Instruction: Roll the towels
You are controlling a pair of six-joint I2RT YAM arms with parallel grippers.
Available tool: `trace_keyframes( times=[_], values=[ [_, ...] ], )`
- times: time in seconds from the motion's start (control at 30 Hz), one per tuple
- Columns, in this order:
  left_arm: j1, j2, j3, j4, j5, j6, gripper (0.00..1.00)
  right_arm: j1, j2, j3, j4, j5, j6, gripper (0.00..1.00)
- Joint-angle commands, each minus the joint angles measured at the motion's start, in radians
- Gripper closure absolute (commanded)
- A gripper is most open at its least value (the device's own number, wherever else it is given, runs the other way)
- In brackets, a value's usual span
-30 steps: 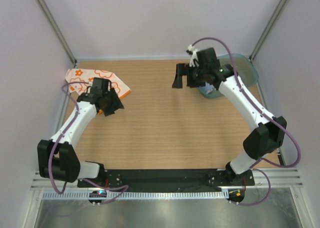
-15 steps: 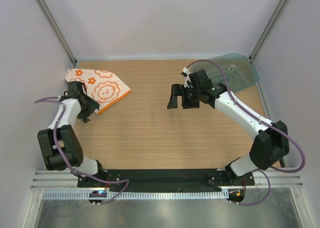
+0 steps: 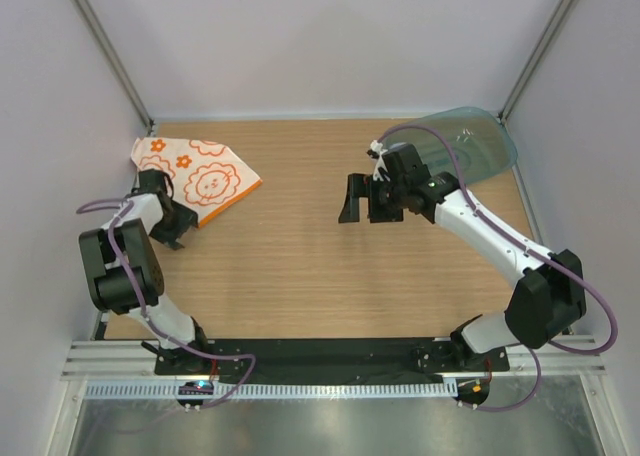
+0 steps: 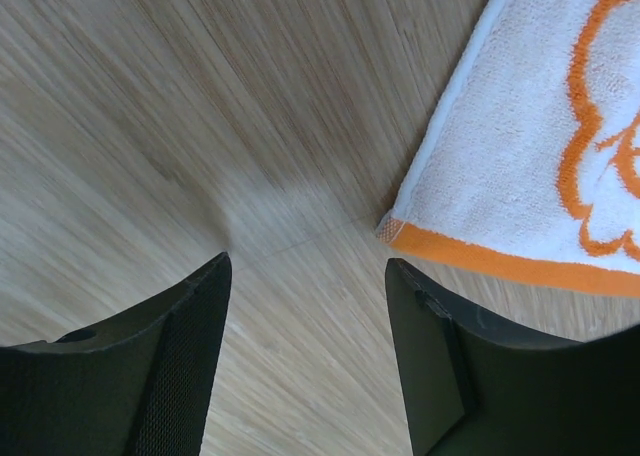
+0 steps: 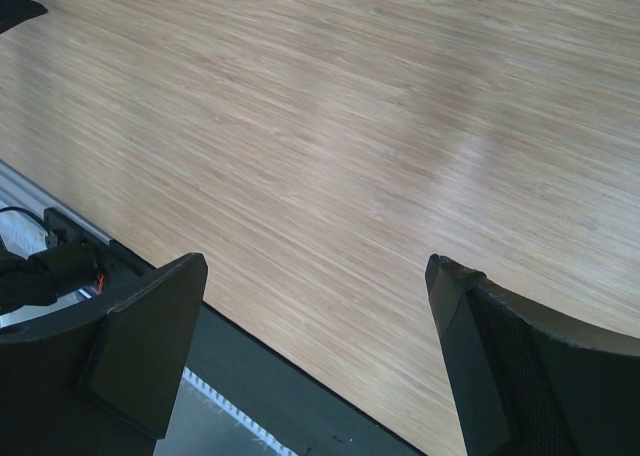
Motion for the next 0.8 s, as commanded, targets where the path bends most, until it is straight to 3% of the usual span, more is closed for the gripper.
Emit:
trace_keyframes(
  times=[0.0, 0.5, 0.57, 0.7, 0.77],
  values=[
    [0.005, 0.025, 0.018, 0.053, 0.008, -0.030, 0.36, 0.006, -0.038, -0.007, 0.008, 0.010, -0.004, 0.00],
    [-0.039, 0.137, 0.075, 0.128, 0.049, -0.059, 0.41, 0.006, -0.013, -0.007, -0.010, 0.035, -0.047, 0.00],
    [-0.042, 0.153, 0.087, 0.130, 0.049, -0.062, 0.46, 0.006, -0.007, -0.006, -0.016, 0.038, -0.048, 0.00],
    [-0.053, 0.177, 0.101, 0.133, 0.054, -0.056, 0.81, 0.006, 0.001, -0.004, -0.016, 0.038, -0.054, 0.00],
    [-0.061, 0.186, 0.109, 0.139, 0.060, -0.053, 0.88, 0.006, 0.004, -0.003, -0.021, 0.039, -0.057, 0.00]
  ],
)
